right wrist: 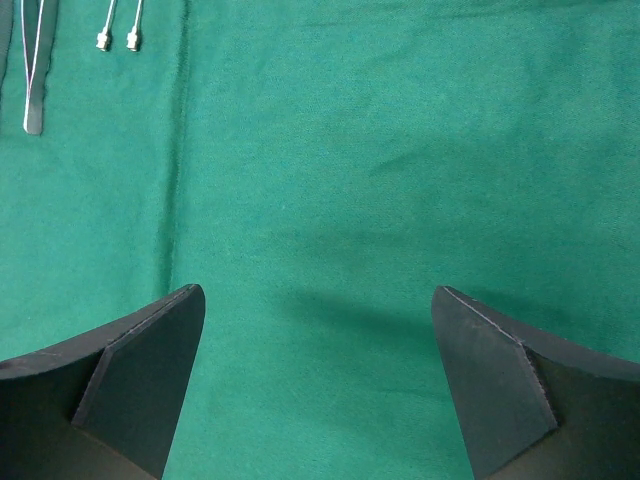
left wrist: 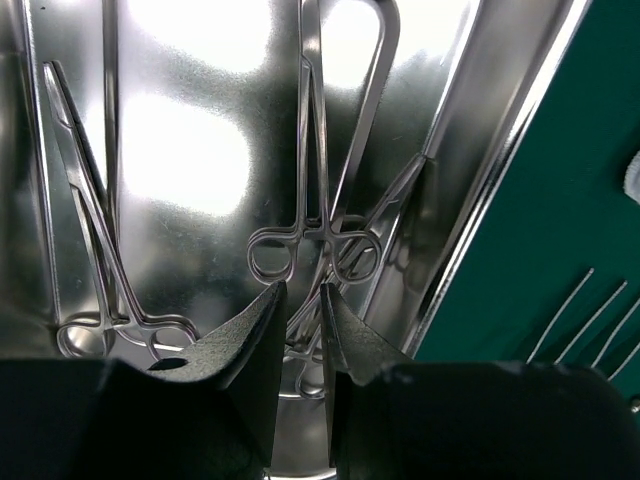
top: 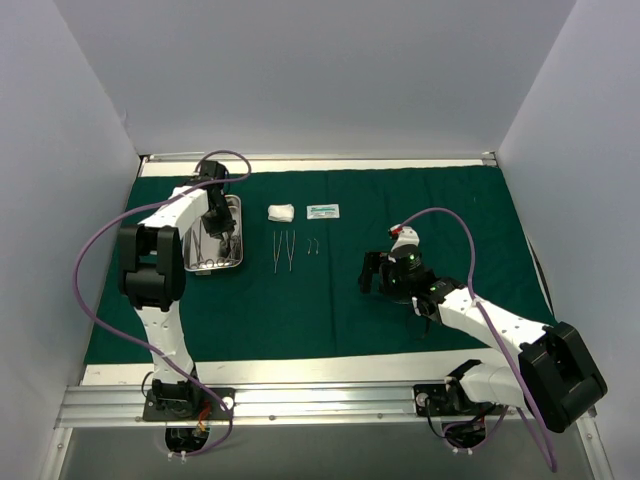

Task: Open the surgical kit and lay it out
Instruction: Adjust the medical item in the container, then pick up the medical item from the container.

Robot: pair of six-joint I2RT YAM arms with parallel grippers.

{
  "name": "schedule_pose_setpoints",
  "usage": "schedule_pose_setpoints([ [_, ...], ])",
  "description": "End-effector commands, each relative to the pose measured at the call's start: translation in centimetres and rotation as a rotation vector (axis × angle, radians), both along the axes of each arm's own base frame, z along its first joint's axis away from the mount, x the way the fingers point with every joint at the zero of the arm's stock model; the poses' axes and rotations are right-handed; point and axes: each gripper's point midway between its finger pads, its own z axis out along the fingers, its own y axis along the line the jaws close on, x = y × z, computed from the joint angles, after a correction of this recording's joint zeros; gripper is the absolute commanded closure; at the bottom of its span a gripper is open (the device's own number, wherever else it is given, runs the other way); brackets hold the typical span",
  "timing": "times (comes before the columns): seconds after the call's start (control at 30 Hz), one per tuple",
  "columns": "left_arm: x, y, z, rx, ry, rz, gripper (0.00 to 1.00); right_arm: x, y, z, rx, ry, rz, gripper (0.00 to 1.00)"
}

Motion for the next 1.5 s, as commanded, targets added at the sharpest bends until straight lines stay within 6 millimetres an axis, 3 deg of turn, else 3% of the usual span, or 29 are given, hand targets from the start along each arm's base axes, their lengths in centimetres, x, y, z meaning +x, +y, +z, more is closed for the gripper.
schedule_pose_setpoints([
  [0.0, 0.4, 0.3, -0.2, 0.015, -0.004, 0.009, 0.71, 0.4, 0.2, 0.8, 0.006, -0.031, 0.0, 0.09],
  [0.4, 0.6, 0.8, -2.7, 0.051, 0.045, -0.021, 0.71, 0.4, 0.2, 0.8, 0.004, -0.03, 0.001, 0.08],
  [0.7, 1.3, 1.2, -2.8, 0.08, 0.038, -0.039, 0.71, 0.3, 0.2, 0.8, 0.003, -0.029, 0.002, 0.09],
  [0.93, 0.6, 0.6, -3.7, 0.092, 0.081, -0.065, 0.72, 0.4, 0.2, 0.8, 0.004, -0.03, 0.001, 0.08],
  [1.1, 0.1, 0.4, -4.3, 0.093, 0.107, -0.065, 0.85, 0.4, 0.2, 0.8, 0.004, -0.03, 0.001, 0.09],
  [1.27, 0.3, 0.8, -2.9, 0.11, 0.09, -0.056, 0.98, 0.4, 0.2, 1.0, 0.007, -0.037, 0.0, 0.08],
  [1.47, 0.8, 1.4, 1.1, 0.144, 0.018, -0.06, 0.98, 0.5, 0.3, 1.4, 0.016, -0.041, 0.001, 0.09],
])
